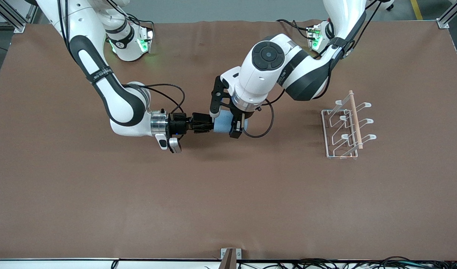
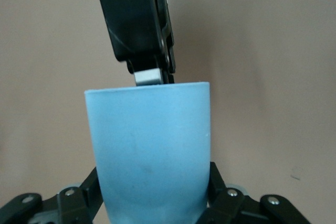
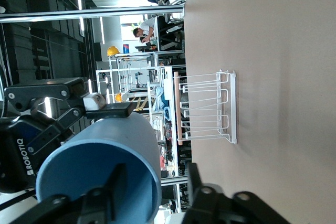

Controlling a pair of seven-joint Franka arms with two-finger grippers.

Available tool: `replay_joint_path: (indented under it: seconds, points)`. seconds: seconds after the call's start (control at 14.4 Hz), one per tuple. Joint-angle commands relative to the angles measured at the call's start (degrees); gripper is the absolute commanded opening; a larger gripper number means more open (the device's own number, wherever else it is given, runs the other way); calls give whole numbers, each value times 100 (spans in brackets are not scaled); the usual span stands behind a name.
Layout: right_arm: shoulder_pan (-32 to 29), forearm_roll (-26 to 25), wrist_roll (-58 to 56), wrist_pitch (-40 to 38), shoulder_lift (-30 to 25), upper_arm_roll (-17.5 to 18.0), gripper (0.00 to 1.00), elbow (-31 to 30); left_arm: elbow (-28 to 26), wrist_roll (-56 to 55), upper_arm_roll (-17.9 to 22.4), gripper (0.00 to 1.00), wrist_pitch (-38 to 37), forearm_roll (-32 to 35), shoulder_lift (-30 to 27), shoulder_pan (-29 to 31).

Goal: Hang cup on cup holder
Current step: 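Grasp the cup's base with the left gripper beside the right gripper, then open the right gripper and withdraw while the left gripper carries cup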

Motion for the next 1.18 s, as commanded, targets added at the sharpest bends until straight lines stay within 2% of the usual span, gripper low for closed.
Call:
replay_joint_path:
  seconds: [0.0, 0.07, 0.28, 0.42, 0.55, 0.69, 0.76, 0.9, 1.11]
  points:
    - [34, 152, -51, 60, 30, 22, 100, 25, 81, 47, -3, 18, -200, 199, -90, 5]
    - [25, 152, -51, 51, 30, 22, 100, 25, 81, 47, -3, 21, -418, 365, -134, 40]
    - [-89, 117, 71, 16, -23, 13, 100, 8, 81, 38, 24, 21, -991, 823, -309, 93]
    - [-255, -171, 300, 25, -163, -4, 100, -10, 81, 21, 129, 20, -1350, 919, -372, 102]
    - [-606, -1205, 991, -28, -278, -4, 100, 78, 72, 3, 156, 23, -1667, 1646, -442, 102]
    - [-730, -2366, 1643, -29, -575, -57, 100, 157, 29, -101, 182, 23, -2079, 1957, -469, 120]
    - [-748, -2719, 1846, -19, -725, -170, 100, 149, -6, -233, 199, 19, -2360, 2097, -451, 242]
    - [-731, -4017, 2381, -19, -1208, -583, 100, 78, -225, -270, 191, 2, -2608, 2771, -486, 357]
    - [-748, -6380, 4067, -11, -1788, -707, 100, 96, -375, -199, 182, 0, -3082, 3292, -609, 550]
